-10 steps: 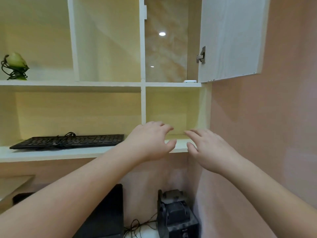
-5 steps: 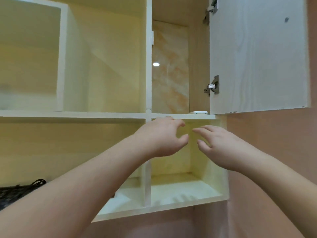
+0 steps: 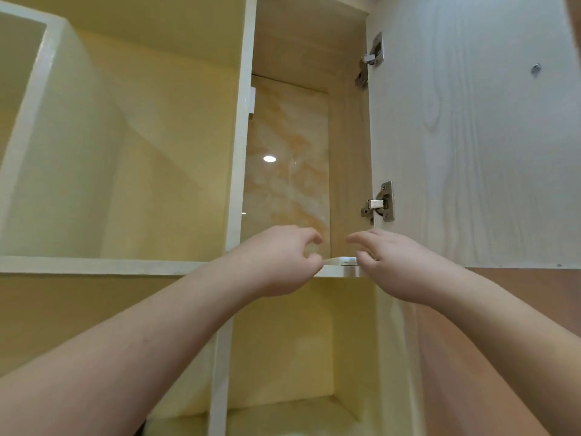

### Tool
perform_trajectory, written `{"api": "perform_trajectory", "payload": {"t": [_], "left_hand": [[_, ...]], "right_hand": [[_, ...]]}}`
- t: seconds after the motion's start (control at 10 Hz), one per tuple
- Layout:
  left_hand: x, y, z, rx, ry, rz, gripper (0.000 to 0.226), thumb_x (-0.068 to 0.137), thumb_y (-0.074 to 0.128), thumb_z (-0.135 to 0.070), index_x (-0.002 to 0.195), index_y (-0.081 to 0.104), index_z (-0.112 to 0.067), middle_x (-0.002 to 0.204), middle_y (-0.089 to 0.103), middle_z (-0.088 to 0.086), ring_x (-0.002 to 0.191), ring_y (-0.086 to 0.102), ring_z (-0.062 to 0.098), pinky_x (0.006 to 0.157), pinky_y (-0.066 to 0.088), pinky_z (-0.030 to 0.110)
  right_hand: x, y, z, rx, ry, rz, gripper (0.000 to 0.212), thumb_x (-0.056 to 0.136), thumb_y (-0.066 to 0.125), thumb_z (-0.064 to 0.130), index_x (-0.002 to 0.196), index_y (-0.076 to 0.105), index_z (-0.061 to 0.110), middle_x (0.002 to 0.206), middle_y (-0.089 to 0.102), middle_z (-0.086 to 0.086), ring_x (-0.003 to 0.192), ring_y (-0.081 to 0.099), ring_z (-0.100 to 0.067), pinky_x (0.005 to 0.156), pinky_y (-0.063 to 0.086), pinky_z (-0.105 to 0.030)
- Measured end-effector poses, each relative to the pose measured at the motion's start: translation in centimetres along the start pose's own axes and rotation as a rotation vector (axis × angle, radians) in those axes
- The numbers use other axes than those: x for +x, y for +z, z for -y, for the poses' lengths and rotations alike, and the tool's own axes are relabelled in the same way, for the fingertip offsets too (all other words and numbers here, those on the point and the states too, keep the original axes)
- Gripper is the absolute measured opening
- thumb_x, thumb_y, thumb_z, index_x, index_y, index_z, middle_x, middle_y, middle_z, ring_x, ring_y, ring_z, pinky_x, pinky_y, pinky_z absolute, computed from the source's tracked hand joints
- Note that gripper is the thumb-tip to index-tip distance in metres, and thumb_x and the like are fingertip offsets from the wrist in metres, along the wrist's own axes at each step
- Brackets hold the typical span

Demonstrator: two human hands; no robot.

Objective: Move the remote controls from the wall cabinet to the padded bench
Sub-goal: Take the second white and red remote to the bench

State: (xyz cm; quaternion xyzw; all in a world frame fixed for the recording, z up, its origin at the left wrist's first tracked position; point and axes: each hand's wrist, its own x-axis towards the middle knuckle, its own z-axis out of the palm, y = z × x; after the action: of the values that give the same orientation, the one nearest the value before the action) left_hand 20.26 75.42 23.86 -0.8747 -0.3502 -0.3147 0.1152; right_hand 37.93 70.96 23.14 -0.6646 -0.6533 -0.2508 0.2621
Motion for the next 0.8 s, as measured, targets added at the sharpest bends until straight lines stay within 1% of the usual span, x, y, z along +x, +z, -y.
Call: {"api": "perform_trajectory", "payload": {"t": [0.1,0.2,0.3,0.4,0.5,0.6,0.7,0.8], "left_hand": [[2.6,0.4,-0.3,-0.022,-0.049,0.028,0.045,0.095,0.035,-0.028,0.139,0.044,-0.029,0.142,0.049,0.001,0.118,0.053,0.020,0.098,0.045,0.034],[5.8,1.1,0.2,-0.023,-0.103,0.044,0.044,0.096,0.032,-0.025,0.138,0.045,-0.026,0.144,0.048,0.003,0.126,0.048,0.022,0.103,0.040,0.033],[8.7,1.8,0.9,0.001,-0.164,0.082,0.045,0.096,0.029,-0.020,0.136,0.049,-0.023,0.144,0.047,0.005,0.128,0.046,0.024,0.105,0.038,0.033],[11.4,2.6,1.4,0.059,-0.186,0.140,0.045,0.098,0.027,-0.012,0.138,0.047,-0.015,0.146,0.045,0.008,0.130,0.043,0.026,0.105,0.036,0.032],[13.5,3.5,1.5,0.087,-0.260,0.172,0.045,0.099,0.025,-0.010,0.140,0.044,-0.008,0.148,0.042,0.012,0.133,0.041,0.028,0.105,0.033,0.032],[15.4,4.1,2.2,0.101,-0.285,0.260,0.044,0.097,0.031,-0.011,0.136,0.049,-0.007,0.141,0.049,0.013,0.126,0.047,0.029,0.100,0.037,0.035],[16.1,4.5,2.5,-0.046,-0.327,0.350,0.038,0.095,0.037,-0.023,0.125,0.055,-0.008,0.122,0.059,0.007,0.106,0.056,0.024,0.089,0.046,0.035],[16.9,5.3,2.9,-0.170,-0.350,0.448,0.030,0.096,0.042,-0.026,0.122,0.053,-0.014,0.124,0.059,0.001,0.113,0.056,0.017,0.100,0.045,0.032]], "right_hand": [[2.0,0.5,-0.3,0.001,0.001,0.005,0.043,0.099,0.027,0.022,0.140,0.039,0.024,0.140,0.045,-0.002,0.127,0.042,-0.020,0.100,0.037,-0.030],[4.1,1.4,-0.3,-0.084,-0.032,0.041,0.042,0.098,0.030,0.016,0.138,0.041,0.020,0.133,0.049,-0.008,0.122,0.047,-0.024,0.098,0.040,-0.033],[6.1,2.4,0.1,-0.179,-0.002,0.124,0.041,0.095,0.033,0.011,0.133,0.046,0.015,0.126,0.055,-0.010,0.115,0.053,-0.029,0.093,0.047,-0.037],[7.7,2.9,0.4,-0.296,0.002,0.231,0.032,0.096,0.037,0.012,0.123,0.053,0.007,0.114,0.060,-0.010,0.107,0.059,-0.031,0.083,0.049,-0.033],[8.4,2.6,0.8,-0.308,0.013,0.251,0.030,0.096,0.042,0.017,0.120,0.056,0.006,0.110,0.060,-0.010,0.108,0.059,-0.031,0.081,0.047,-0.033],[8.7,2.4,1.2,-0.401,0.012,0.341,0.034,0.099,0.040,0.014,0.130,0.050,0.005,0.127,0.055,-0.012,0.100,0.055,-0.031,0.080,0.045,-0.035],[8.2,2.4,1.1,-0.265,0.052,0.310,0.029,0.097,0.044,0.016,0.121,0.057,0.005,0.124,0.060,-0.014,0.087,0.049,-0.026,0.083,0.045,-0.035],[9.6,2.9,0.7,-0.261,0.055,0.377,0.033,0.097,0.044,0.012,0.127,0.052,0.001,0.130,0.055,-0.018,0.101,0.053,-0.028,0.084,0.045,-0.034]]}}
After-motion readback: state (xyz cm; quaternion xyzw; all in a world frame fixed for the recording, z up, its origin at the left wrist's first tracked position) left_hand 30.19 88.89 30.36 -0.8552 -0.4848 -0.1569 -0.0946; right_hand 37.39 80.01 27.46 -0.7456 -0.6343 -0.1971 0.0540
